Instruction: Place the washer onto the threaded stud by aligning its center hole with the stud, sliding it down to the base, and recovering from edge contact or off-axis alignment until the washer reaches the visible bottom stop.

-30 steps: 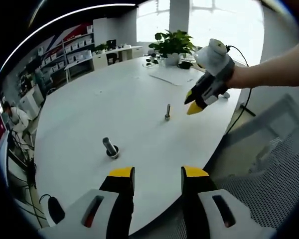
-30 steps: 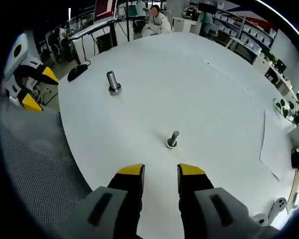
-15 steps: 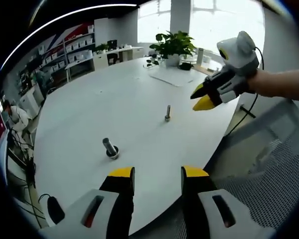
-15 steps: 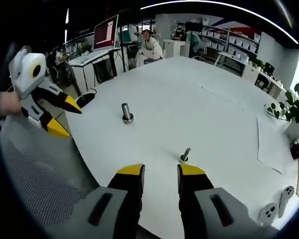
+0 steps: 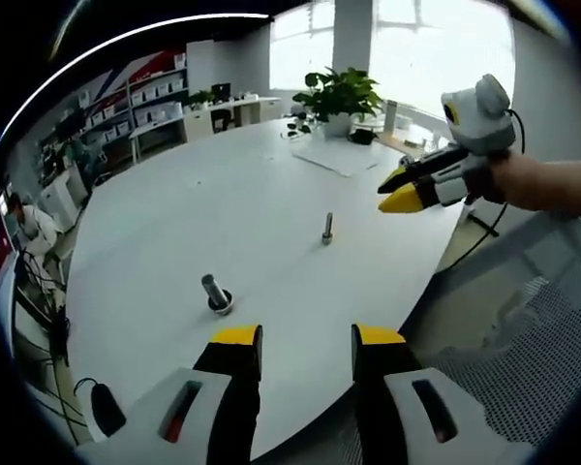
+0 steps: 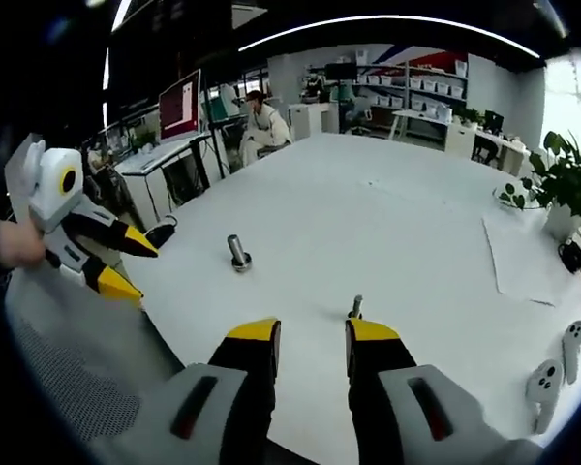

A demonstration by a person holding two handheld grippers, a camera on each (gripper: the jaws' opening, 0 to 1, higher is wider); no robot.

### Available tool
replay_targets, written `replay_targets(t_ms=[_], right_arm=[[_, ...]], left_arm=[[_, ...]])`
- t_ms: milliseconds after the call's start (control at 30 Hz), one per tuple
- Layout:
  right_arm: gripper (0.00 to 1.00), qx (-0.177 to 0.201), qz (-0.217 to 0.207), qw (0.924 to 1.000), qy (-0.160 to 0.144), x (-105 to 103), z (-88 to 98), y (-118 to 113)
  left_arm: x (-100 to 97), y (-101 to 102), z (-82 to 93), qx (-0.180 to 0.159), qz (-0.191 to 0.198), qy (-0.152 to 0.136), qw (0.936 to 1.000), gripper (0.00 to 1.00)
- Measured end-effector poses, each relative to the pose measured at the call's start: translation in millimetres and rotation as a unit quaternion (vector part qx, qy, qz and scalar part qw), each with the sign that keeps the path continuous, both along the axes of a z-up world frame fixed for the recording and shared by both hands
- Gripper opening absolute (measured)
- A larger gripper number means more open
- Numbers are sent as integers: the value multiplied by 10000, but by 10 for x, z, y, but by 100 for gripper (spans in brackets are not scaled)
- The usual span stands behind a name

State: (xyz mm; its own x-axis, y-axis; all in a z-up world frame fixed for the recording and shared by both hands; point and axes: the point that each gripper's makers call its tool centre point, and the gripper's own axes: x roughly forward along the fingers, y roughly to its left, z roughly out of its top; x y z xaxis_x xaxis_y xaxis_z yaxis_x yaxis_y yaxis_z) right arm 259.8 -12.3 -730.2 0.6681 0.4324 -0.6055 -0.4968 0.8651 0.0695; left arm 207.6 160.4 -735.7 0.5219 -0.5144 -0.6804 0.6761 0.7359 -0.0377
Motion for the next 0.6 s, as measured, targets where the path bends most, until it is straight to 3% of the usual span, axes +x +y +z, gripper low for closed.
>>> replay_targets(t_ms=[200, 500, 600], right_arm=[[31, -133, -116, 9998, -99, 44, 9, -72], [33, -313, -208, 9990, 223, -48, -149, -144], [37, -181, -420, 9983, 368, -45, -196, -198]], left_arm=[[30, 26, 10, -10, 74, -10, 10000, 35], [49, 49, 12, -101, 207, 24, 9997, 35], [66, 76, 13, -107, 277, 37, 9996, 36]])
